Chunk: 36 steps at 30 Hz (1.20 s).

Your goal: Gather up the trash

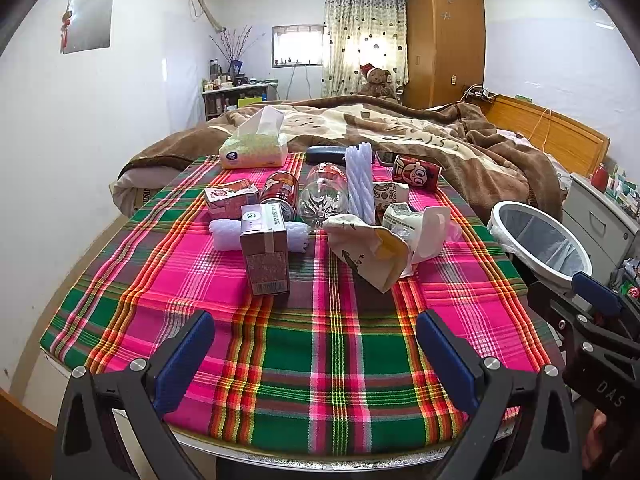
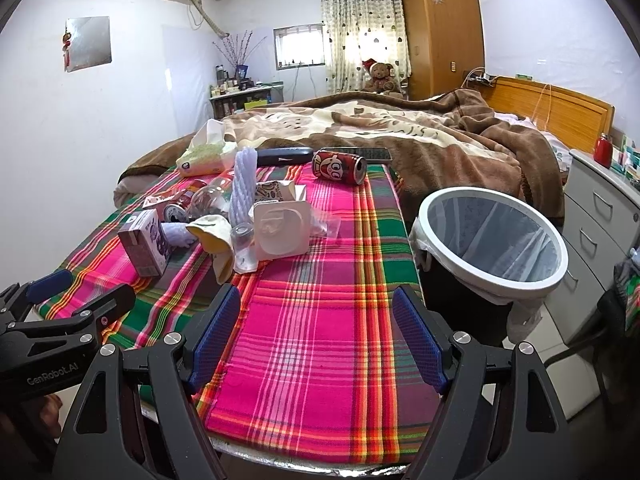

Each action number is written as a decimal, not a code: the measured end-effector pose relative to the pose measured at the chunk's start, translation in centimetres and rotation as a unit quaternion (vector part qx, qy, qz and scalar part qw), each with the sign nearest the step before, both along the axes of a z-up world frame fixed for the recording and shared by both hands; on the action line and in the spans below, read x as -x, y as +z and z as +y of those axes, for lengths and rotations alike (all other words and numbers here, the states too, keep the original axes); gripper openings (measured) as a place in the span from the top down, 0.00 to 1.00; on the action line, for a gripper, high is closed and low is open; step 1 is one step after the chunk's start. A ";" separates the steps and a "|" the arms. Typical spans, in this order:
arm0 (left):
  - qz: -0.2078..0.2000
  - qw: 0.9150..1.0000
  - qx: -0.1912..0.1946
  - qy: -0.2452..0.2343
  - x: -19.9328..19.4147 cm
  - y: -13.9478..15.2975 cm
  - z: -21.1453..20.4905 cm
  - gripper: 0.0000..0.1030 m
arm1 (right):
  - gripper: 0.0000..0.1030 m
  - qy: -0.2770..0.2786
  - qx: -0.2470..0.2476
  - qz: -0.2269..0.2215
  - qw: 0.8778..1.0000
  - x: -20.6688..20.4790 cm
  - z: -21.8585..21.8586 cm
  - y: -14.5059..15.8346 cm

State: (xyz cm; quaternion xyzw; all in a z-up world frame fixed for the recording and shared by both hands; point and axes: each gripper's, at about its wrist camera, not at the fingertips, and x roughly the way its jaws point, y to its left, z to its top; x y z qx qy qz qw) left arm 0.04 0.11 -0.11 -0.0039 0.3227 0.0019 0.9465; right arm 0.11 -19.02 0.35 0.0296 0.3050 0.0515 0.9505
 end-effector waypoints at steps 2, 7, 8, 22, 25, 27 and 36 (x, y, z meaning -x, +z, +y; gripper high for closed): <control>0.001 1.000 0.001 0.000 0.0 0.0 0.0 0.01 | 0.22 0.000 0.001 0.000 1.000 0.1 0.0 0.0; 0.000 1.000 0.000 0.000 0.0 0.0 0.0 0.01 | 0.22 0.000 0.001 0.000 1.000 0.2 -0.1 0.0; 0.000 1.000 0.001 0.000 0.1 0.0 0.1 0.01 | 0.22 -0.001 0.002 0.000 1.000 0.2 0.0 0.0; -0.001 1.000 0.001 0.001 0.1 0.1 0.2 0.01 | 0.22 -0.002 0.003 -0.001 1.000 0.2 -0.1 0.1; -0.001 1.000 0.001 0.001 0.1 0.2 0.2 0.01 | 0.22 -0.003 0.004 -0.001 1.000 0.2 -0.1 0.1; -0.002 1.000 0.001 0.001 0.2 0.2 0.2 0.01 | 0.22 -0.003 0.005 -0.002 1.000 0.2 -0.2 0.2; -0.002 1.000 0.000 0.001 0.1 0.3 0.4 0.01 | 0.22 -0.004 0.006 -0.002 1.000 0.1 -0.3 0.2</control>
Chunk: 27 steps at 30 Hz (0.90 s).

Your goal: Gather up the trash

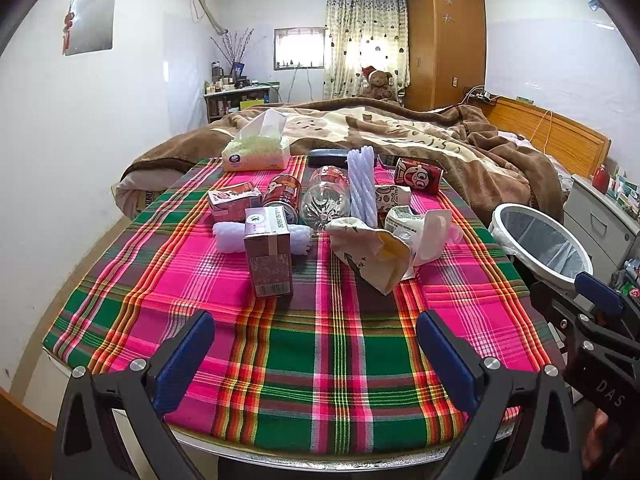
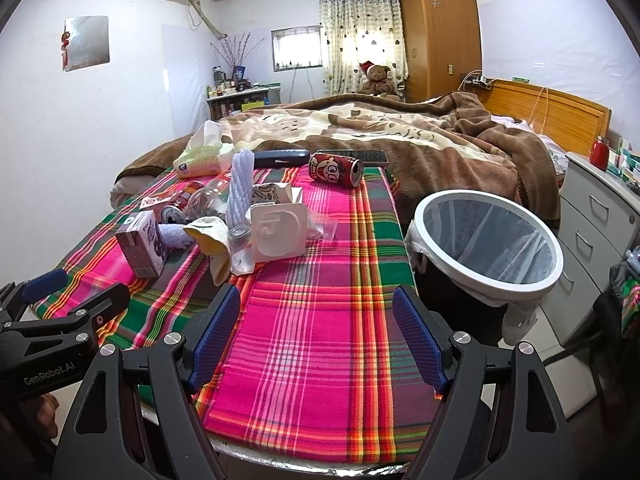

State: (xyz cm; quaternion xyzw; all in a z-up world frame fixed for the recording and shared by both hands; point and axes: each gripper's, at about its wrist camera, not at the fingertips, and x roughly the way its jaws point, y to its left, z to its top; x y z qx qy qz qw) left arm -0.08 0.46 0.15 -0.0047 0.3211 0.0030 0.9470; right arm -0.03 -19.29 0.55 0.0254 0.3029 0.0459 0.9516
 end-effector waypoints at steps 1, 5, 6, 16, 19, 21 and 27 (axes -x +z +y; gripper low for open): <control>0.000 1.000 0.000 0.000 0.0 0.0 0.0 0.01 | 0.22 0.000 0.000 0.000 1.000 0.0 0.0 0.0; 0.000 1.000 0.000 0.000 0.0 0.1 0.0 0.01 | 0.22 0.000 0.001 0.000 1.000 0.0 0.0 0.0; 0.000 1.000 -0.001 0.001 0.0 0.1 0.0 0.01 | 0.22 0.000 0.001 0.000 1.000 0.0 0.0 0.0; 0.005 1.000 0.001 0.007 -0.7 0.0 0.7 0.01 | 0.22 0.000 0.008 0.002 1.000 -0.5 -0.1 0.1; 0.012 1.000 0.001 0.010 -1.8 -0.2 1.2 0.01 | 0.22 0.001 0.018 0.002 1.000 -1.3 0.2 0.0; 0.013 1.000 -0.001 0.016 -2.4 -0.3 1.6 0.01 | 0.22 0.000 0.024 0.000 1.000 -1.7 0.5 -0.1; 0.014 0.999 0.006 0.035 -4.0 -0.6 3.5 0.01 | 0.22 -0.004 0.035 -0.001 0.999 -2.9 1.2 -0.2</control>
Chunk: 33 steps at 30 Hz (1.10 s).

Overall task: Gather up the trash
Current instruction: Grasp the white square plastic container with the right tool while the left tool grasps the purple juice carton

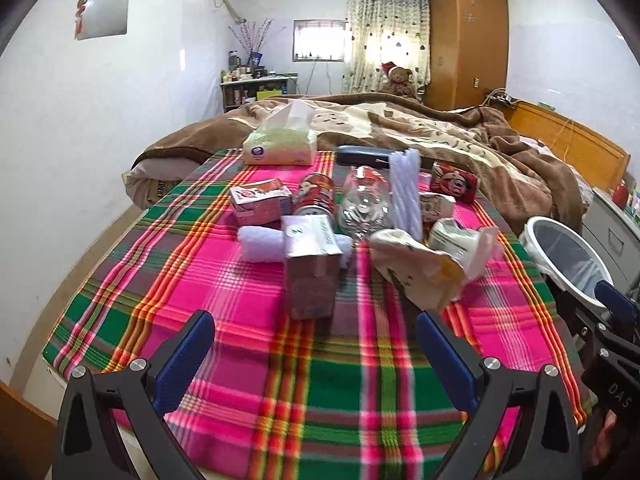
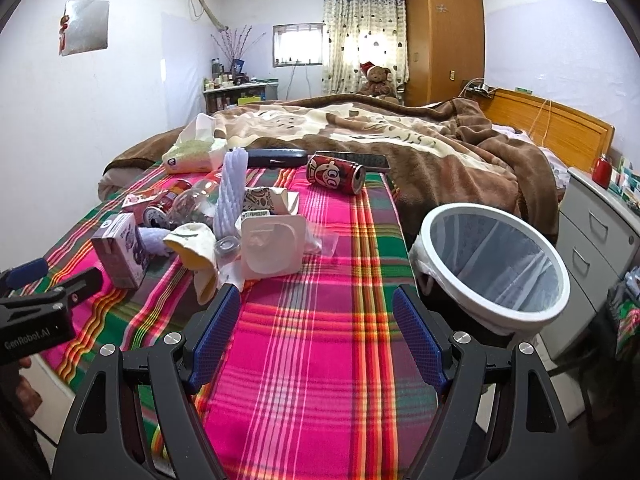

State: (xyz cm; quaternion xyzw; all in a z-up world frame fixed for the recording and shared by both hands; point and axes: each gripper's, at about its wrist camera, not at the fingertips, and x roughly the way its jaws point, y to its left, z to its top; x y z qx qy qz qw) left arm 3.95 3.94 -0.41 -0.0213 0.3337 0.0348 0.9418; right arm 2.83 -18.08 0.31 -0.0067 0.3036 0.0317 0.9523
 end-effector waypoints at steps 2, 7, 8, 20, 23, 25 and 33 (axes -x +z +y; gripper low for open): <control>0.001 1.000 -0.001 0.005 -0.6 -0.1 0.4 0.01 | 0.22 0.002 -0.001 -0.003 1.000 -0.6 0.1 0.0; 0.007 1.000 0.012 0.012 -2.8 -0.5 2.4 0.01 | 0.22 0.012 -0.032 0.011 0.999 -4.0 -0.5 -0.5; 0.009 1.000 0.013 0.012 -3.5 -0.7 3.0 0.01 | 0.22 0.010 -0.028 0.011 0.999 -4.5 -0.4 -0.7; 0.031 0.998 0.055 -0.012 -8.2 -2.1 5.6 0.02 | 0.22 0.046 -0.017 0.084 0.995 -9.9 1.1 -2.6; 0.038 0.996 0.078 -0.035 -8.3 -2.2 5.4 0.02 | 0.34 0.048 -0.010 0.086 0.995 -10.3 1.4 -2.6; 0.032 0.995 0.080 -0.044 -8.3 -2.1 5.2 0.02 | 0.44 0.051 -0.011 0.090 0.995 -10.5 1.5 -2.5; 0.025 0.992 0.106 -0.061 -8.3 -1.6 4.4 0.02 | 0.88 0.053 -0.025 0.095 0.994 -10.9 1.2 -2.9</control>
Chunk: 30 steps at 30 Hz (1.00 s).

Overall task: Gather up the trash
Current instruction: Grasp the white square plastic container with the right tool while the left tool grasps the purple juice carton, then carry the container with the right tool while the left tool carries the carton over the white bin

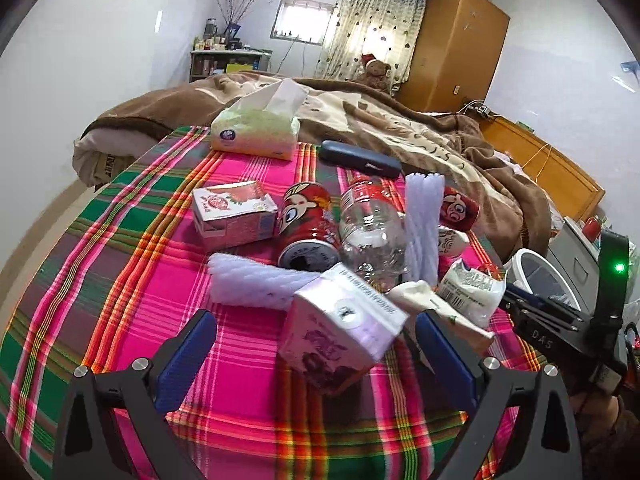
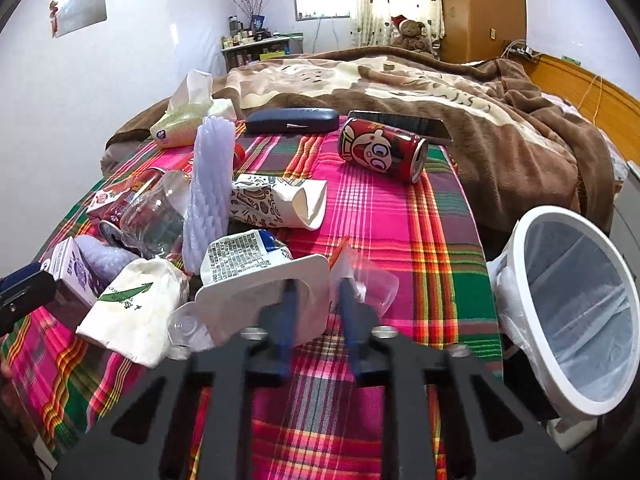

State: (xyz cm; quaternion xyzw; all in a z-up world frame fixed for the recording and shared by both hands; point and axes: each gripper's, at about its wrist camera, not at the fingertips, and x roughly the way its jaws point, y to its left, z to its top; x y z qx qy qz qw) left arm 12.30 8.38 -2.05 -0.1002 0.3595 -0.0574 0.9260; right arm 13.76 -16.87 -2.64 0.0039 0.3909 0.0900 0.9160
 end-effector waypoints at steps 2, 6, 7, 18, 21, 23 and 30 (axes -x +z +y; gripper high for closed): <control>0.003 1.000 -0.002 -0.004 -0.2 -0.2 -0.2 0.07 | 0.88 0.003 -0.004 -0.003 1.000 0.1 0.0 0.0; 0.022 1.000 0.001 -0.003 -1.0 -1.1 -0.4 0.17 | 0.89 0.001 -0.009 -0.009 1.000 0.1 -0.1 0.3; 0.025 1.000 -0.001 -0.002 -1.2 -1.3 -0.4 0.20 | 0.89 0.000 -0.009 -0.012 1.000 0.2 0.0 0.4; 0.037 0.999 -0.003 -0.001 -2.0 -2.5 -1.3 0.35 | 0.89 -0.005 0.001 -0.046 0.999 1.3 -0.4 1.6; 0.034 0.999 -0.003 0.000 -1.8 -2.4 -1.5 0.35 | 0.89 -0.006 0.000 -0.054 0.999 1.6 -0.5 1.9; 0.028 1.000 0.002 0.000 -1.6 -2.2 -1.4 0.35 | 0.89 -0.007 -0.004 -0.057 0.998 1.7 -0.7 2.0; 0.006 1.000 -0.001 0.005 -0.5 -0.6 -1.4 0.36 | 0.89 -0.008 -0.012 -0.066 0.998 2.1 -1.2 2.4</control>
